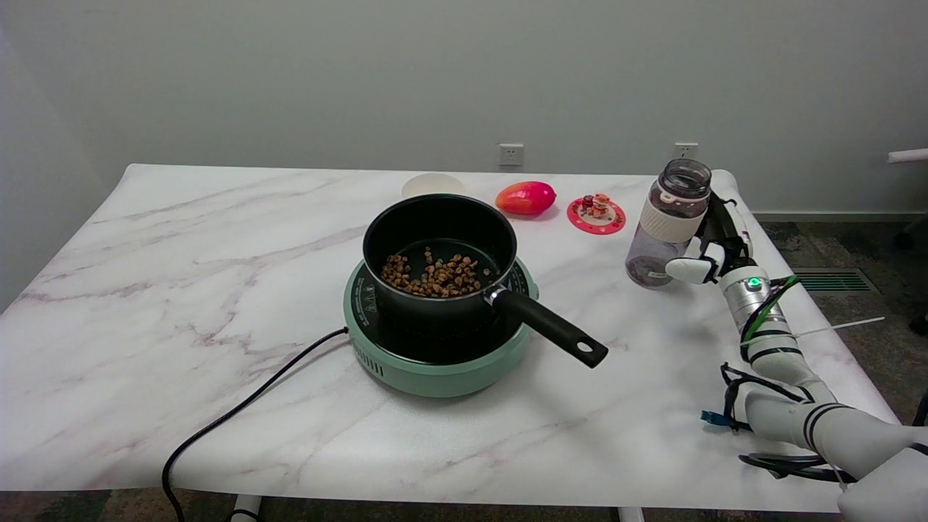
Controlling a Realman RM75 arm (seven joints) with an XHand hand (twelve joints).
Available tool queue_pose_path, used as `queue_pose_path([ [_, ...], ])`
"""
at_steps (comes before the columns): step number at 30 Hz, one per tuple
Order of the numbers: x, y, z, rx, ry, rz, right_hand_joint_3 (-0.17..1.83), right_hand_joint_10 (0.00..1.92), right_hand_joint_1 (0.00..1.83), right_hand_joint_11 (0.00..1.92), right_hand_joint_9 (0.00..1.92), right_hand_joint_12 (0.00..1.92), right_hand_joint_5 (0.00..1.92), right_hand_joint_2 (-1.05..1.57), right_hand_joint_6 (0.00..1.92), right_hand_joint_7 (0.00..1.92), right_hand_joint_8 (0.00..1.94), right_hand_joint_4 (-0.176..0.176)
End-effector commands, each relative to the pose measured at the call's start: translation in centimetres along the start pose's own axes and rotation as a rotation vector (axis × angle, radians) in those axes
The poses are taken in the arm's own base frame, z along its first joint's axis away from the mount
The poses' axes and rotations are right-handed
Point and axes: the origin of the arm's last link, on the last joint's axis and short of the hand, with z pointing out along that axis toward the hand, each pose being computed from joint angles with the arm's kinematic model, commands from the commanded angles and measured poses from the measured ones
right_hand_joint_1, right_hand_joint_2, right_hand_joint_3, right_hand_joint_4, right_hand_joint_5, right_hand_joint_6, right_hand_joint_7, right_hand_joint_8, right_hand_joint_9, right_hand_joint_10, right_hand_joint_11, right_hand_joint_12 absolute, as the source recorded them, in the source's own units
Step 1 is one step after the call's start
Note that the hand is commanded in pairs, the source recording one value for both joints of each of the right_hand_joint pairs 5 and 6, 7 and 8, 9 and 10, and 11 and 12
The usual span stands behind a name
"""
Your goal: Place the bottle onto the table.
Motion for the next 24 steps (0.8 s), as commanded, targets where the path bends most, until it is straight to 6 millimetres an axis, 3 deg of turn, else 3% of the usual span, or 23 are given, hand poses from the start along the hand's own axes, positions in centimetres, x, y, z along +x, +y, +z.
queue_pose_path([
  [1, 2.3, 0.2, -0.6, -0.031, 0.027, -0.04, 1.17, 0.51, 1.28, 0.54, 0.51, 0.54, 0.28, -0.96, 0.28, 0.61, 0.61, 0.0],
  [7, 7.9, 0.9, -2.0, -0.125, 0.107, -0.147, 1.12, 0.51, 1.27, 0.55, 0.51, 0.55, 0.26, -1.0, 0.26, 0.56, 0.56, 0.0],
  [12, 13.5, -0.9, -3.6, -0.106, 0.212, -0.283, 1.0, 0.52, 1.28, 0.58, 0.52, 0.58, 0.25, -0.99, 0.25, 0.55, 0.55, 0.0],
  [18, 16.3, -3.3, -5.3, -0.022, 0.292, -0.308, 0.96, 0.56, 1.3, 0.63, 0.56, 0.63, 0.29, -0.71, 0.29, 0.59, 0.59, 0.0],
  [24, 19.2, -5.6, -6.0, 0.004, 0.33, -0.441, 0.98, 0.55, 1.34, 0.64, 0.55, 0.64, 0.21, -0.63, 0.21, 0.59, 0.59, 0.0],
])
